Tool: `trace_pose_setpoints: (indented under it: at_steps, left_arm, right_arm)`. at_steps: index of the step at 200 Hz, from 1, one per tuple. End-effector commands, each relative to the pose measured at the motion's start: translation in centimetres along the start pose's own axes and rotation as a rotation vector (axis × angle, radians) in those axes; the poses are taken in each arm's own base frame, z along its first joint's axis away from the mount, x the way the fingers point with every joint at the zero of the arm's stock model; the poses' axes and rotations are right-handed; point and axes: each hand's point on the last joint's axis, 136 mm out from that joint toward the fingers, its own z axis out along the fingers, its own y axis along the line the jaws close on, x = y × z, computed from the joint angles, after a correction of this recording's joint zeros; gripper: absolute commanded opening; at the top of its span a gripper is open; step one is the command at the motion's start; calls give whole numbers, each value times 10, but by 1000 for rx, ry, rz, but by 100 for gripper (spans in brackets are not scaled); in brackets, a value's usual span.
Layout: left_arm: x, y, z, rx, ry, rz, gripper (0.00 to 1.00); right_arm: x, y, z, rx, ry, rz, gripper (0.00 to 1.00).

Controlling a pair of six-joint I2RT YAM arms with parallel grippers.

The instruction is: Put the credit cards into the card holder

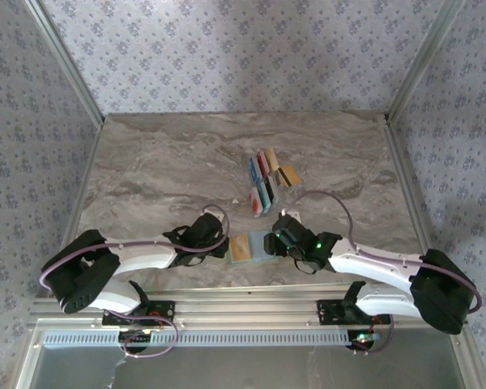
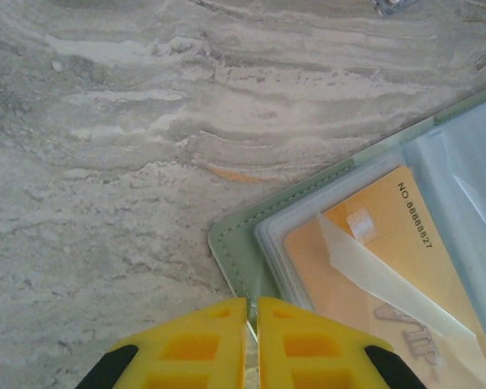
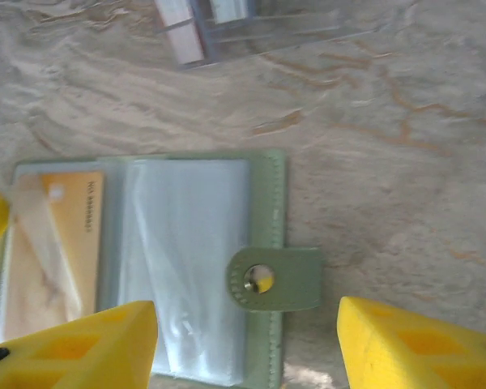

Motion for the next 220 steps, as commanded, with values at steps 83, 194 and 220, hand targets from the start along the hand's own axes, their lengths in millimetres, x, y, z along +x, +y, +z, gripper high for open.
trace_pose_setpoints:
  at_steps: [83, 194, 220]
  left_arm:
    - [12, 4, 7, -10, 52, 29, 12]
    - [-2, -14, 19, 41, 25, -44, 11]
    - [-2, 8, 10, -49, 8, -89, 13]
  right_arm:
    - [-4, -12, 17, 129, -26, -50, 6]
    - [-17, 116, -4, -453, -62, -77, 0]
    - [-18, 123, 14, -451, -44, -64, 2]
